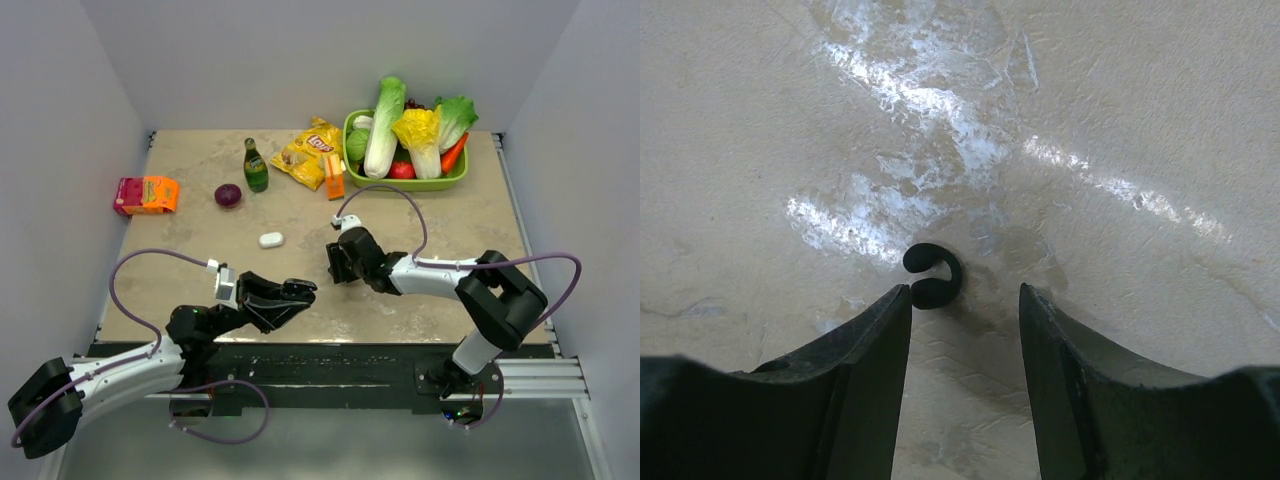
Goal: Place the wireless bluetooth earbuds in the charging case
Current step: Pick up the earbud from the center of the board.
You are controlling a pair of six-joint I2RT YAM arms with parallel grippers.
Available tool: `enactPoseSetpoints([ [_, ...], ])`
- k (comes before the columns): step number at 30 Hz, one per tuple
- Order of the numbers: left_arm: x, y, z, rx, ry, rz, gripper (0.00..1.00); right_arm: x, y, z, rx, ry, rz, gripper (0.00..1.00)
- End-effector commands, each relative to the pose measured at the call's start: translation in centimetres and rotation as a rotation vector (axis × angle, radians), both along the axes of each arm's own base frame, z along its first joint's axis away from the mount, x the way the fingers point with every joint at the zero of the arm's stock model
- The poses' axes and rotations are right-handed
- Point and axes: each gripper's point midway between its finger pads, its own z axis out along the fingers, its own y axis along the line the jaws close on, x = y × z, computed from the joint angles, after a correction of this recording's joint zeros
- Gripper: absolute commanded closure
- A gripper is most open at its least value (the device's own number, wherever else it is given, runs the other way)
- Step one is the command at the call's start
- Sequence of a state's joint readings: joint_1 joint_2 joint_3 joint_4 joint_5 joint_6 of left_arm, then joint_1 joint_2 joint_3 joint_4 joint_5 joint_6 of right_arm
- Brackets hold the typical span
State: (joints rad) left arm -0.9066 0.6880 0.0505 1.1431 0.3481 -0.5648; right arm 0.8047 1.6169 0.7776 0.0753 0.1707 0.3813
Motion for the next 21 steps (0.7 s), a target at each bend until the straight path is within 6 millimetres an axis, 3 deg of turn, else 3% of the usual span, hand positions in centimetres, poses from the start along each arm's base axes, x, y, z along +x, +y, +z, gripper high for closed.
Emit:
enactPoseSetpoints([
  [1, -1.1, 1.0, -6.2, 0.083, 0.068, -0.013, 1.0, 1.4, 0.0, 1.6, 0.039, -0.054, -0.042, 0.5],
  [8, -1.1, 1.0, -6.3, 0.083, 0.068, -0.014, 1.0, 1.9, -0.4, 1.1, 0.032, -0.043, -0.059, 0.5],
  [21, -1.2, 1.0, -6.4, 0.083, 0.071, -0.02, 1.0, 1.0, 0.0, -0.4, 0.035, -0.01, -0.02, 0.5],
])
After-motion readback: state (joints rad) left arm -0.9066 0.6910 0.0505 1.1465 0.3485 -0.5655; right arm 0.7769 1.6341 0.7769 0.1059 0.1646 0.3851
